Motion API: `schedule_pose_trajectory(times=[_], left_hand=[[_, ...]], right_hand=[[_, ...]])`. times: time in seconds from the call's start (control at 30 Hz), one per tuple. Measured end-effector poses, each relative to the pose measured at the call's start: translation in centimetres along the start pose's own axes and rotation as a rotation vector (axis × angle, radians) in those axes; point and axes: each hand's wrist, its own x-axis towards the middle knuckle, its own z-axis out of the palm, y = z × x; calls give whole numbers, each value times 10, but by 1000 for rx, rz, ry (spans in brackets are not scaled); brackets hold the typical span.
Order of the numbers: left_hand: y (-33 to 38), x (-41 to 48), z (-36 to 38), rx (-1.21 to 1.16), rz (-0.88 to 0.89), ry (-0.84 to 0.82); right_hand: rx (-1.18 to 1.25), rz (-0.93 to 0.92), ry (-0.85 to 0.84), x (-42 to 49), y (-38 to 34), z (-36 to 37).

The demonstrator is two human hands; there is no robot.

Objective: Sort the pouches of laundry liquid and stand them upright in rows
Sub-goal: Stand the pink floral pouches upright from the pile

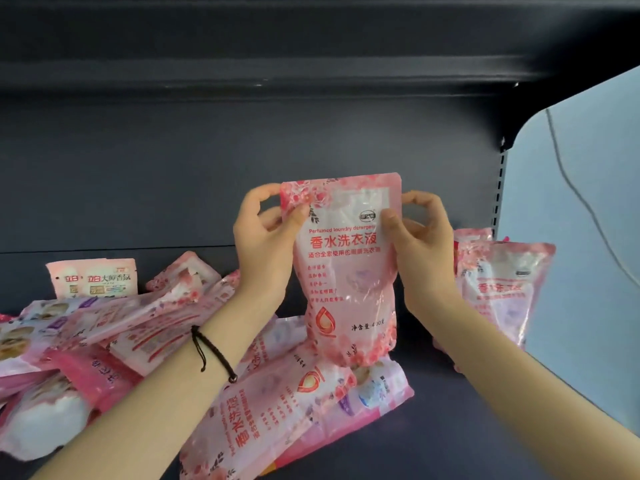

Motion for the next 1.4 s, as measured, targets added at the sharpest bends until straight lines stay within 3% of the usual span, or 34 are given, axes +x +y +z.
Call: schedule_pose_trajectory(times=[0.33,0.6,0.7,0.8,0.9,1.0,1.3,1.4], left_hand=[[-18,-76,119,-90,-77,-72],[-45,-123,179,8,-127,-73],[-50,-137,179,63,-124,-104],[-57,-158,167,169,-97,-286],[-69,-184,150,513,-85,-552],[-80,-199,144,656,-97,-627],[-94,-196,164,657,-79,-632],[-89,-195,154,737,-57,-667]], right_hand=[[-127,19,-4,-7,-15,-149],[-218,78,-41,-8,3,-227],[-221,78,-87,-12,15,-242],[-228,32,-244,-19,28,-260],[-533,-63,-473,-35,44,-277],[-795,-60,-600,-47,57,-286],[-748,22,-598,-33,68,-298],[-995,-20,-591,-36,56,-298]])
